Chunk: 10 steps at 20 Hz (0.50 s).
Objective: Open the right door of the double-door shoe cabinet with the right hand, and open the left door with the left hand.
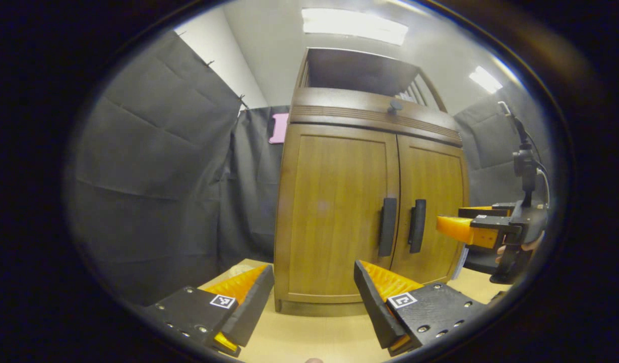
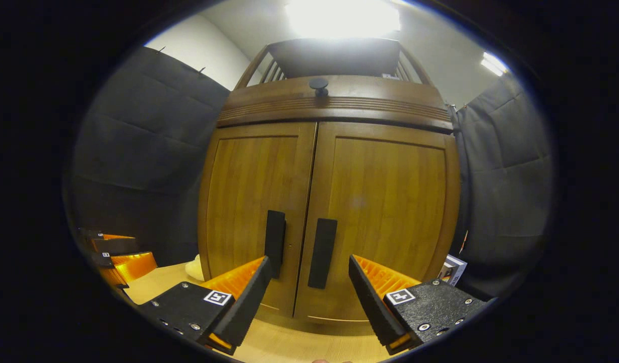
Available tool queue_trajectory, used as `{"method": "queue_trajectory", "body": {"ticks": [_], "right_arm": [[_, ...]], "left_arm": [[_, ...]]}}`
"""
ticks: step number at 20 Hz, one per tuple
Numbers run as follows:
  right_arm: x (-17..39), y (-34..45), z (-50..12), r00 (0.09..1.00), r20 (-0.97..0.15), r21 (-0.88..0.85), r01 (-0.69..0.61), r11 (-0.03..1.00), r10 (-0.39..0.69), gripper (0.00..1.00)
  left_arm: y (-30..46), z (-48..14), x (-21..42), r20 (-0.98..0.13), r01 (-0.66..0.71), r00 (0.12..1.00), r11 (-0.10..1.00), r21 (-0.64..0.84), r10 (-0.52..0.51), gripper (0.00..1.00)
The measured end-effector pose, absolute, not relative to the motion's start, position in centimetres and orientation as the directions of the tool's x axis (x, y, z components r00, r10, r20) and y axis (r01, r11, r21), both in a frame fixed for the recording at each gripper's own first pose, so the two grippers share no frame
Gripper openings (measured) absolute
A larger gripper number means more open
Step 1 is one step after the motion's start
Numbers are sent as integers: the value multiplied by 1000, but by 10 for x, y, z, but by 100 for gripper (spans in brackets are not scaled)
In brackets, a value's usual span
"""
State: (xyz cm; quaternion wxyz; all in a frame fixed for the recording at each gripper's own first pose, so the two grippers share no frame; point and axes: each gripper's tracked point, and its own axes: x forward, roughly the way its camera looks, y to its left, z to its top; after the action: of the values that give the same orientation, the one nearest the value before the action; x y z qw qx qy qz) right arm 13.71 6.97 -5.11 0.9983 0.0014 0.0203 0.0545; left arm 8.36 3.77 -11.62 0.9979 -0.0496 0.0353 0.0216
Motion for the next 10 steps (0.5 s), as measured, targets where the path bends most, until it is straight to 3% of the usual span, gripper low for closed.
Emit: {"method": "queue_trajectory", "body": {"ticks": [1, 2, 9, 10], "right_arm": [[144, 72, -52, 994, -42, -1, -105, 994, 105, 95], [151, 73, -53, 994, -39, -4, -98, 995, 97, 95], [199, 69, -63, 996, -67, 8, -52, 999, 53, 94], [205, 67, -65, 997, -72, 9, -42, 999, 43, 93]], "left_arm": [[37, -118, 93, -75, -35, 997, 995, -94, 28, 96], [33, -121, 101, -79, -30, 997, 995, -93, 23, 93], [46, -143, 107, -91, -52, 995, 992, -117, 42, 96], [43, -145, 108, -94, -55, 995, 992, -116, 44, 93]]}}
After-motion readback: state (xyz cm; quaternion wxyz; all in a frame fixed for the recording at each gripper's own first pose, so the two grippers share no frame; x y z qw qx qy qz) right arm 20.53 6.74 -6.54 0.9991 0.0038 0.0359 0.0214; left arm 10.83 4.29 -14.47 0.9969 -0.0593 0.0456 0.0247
